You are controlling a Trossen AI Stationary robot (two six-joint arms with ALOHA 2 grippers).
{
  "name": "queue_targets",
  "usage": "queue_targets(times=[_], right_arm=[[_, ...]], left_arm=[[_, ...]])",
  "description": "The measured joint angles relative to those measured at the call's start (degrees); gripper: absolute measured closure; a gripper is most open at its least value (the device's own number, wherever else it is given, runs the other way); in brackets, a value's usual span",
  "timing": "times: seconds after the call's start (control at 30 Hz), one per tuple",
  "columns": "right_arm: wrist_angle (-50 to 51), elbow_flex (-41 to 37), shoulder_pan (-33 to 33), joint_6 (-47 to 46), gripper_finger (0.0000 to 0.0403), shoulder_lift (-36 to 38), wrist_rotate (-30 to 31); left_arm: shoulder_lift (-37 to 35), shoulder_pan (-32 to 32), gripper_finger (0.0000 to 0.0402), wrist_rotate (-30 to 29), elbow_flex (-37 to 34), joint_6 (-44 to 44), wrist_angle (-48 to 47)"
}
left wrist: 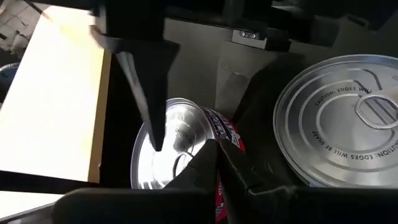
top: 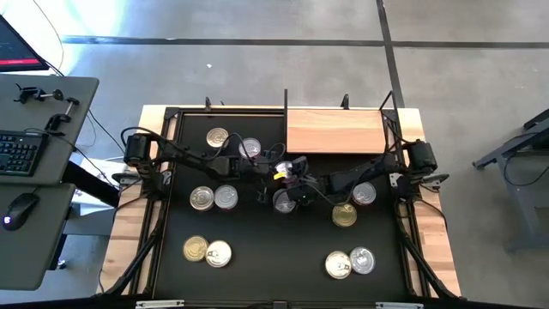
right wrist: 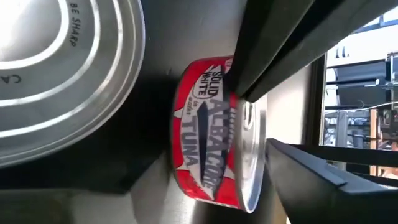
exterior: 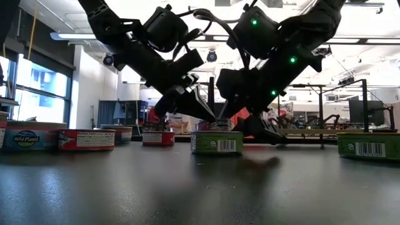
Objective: Stack canned seafood by type on shelf
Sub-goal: Put the red tuna can on the shelf
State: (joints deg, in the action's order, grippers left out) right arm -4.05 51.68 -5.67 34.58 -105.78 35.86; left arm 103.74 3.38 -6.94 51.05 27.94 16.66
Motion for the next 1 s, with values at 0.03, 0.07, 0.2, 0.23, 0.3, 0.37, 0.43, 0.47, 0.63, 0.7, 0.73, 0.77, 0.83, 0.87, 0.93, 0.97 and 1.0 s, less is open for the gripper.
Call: queue_targets(times=[0.03, 0.07, 0.2, 0.23, 0.3, 0.37, 0.43, 0.47, 0.63, 0.7, 0.73, 0.77, 0.83, 0.87, 0.93, 0.97, 1.0], right_arm=[[0.04, 0.00, -0.08, -0.86, 0.0183, 0.01, -0.03], [0.16, -0.01, -0.09, -1.85, 0.0200, 0.01, 0.01], [0.64, -0.02, -0.22, -6.35, 0.0280, 0.03, 1.36], [0.96, 0.00, -0.23, -7.35, 0.0291, 0.16, 1.18], [2.53, 0.02, -0.52, -9.35, 0.0291, 0.50, 1.68], [5.07, 0.02, -1.05, -11.27, 0.0291, 1.36, 2.50], [10.19, 0.42, -1.97, -14.48, 0.0291, 2.74, 3.76], [13.51, 1.03, -2.52, -16.32, 0.0291, 3.45, 3.93], [29.28, 5.91, -4.89, -27.23, 0.0291, 8.83, 6.67], [36.08, 8.47, -5.09, -31.07, 0.0291, 10.41, 9.74], [39.05, 9.85, -4.75, -33.07, 0.0291, 11.06, 11.26], [41.73, 11.12, -4.10, -34.86, 0.0291, 11.62, 12.63], [46.15, 12.87, -1.77, -37.07, 0.0291, 11.98, 14.49], [46.72, 13.07, -0.22, -37.00, 0.0291, 11.98, 14.57], [45.94, 12.71, 3.20, -33.77, 0.0291, 11.48, 13.32], [44.07, 12.14, 5.03, -30.94, 0.0291, 11.04, 12.63], [41.55, 11.50, 6.81, -27.88, 0.0291, 10.81, 11.82]], left_arm=[[0.00, 0.00, 0.0401, -0.04, 0.00, -0.47, 0.00], [-0.06, 0.00, 0.0401, -0.07, 0.00, -0.89, 0.01], [-0.82, 0.04, 0.0401, -0.68, 0.05, -2.36, 0.43], [-1.32, 0.04, 0.0401, -0.71, 0.09, -2.44, 0.24], [-2.54, -0.07, 0.0397, -1.22, 0.09, -3.13, -0.45], [-4.60, -0.15, 0.0391, -2.70, 0.09, -3.32, -2.13], [-6.85, -0.17, 0.0384, -4.41, 0.11, -3.50, -4.98], [-8.11, -0.14, 0.0380, -5.49, 0.11, -3.89, -7.26], [-14.47, -0.13, 0.0372, -12.55, 0.11, -9.05, -19.66], [-16.99, -0.17, 0.0372, -14.73, -0.76, -12.28, -23.71], [-18.25, -0.17, 0.0373, -15.43, -1.89, -13.57, -24.68], [-19.57, -0.17, 0.0374, -15.86, -3.31, -14.65, -24.79], [-22.51, -0.16, 0.0377, -15.89, -7.07, -16.71, -23.99], [-24.18, -0.17, 0.0378, -15.91, -9.23, -17.69, -23.56], [-27.03, -0.22, 0.0381, -15.99, -13.28, -20.02, -21.72], [-28.61, -0.34, 0.0382, -16.08, -15.33, -21.29, -20.87], [-29.93, -0.47, 0.0382, -16.21, -17.42, -22.55, -19.85]])
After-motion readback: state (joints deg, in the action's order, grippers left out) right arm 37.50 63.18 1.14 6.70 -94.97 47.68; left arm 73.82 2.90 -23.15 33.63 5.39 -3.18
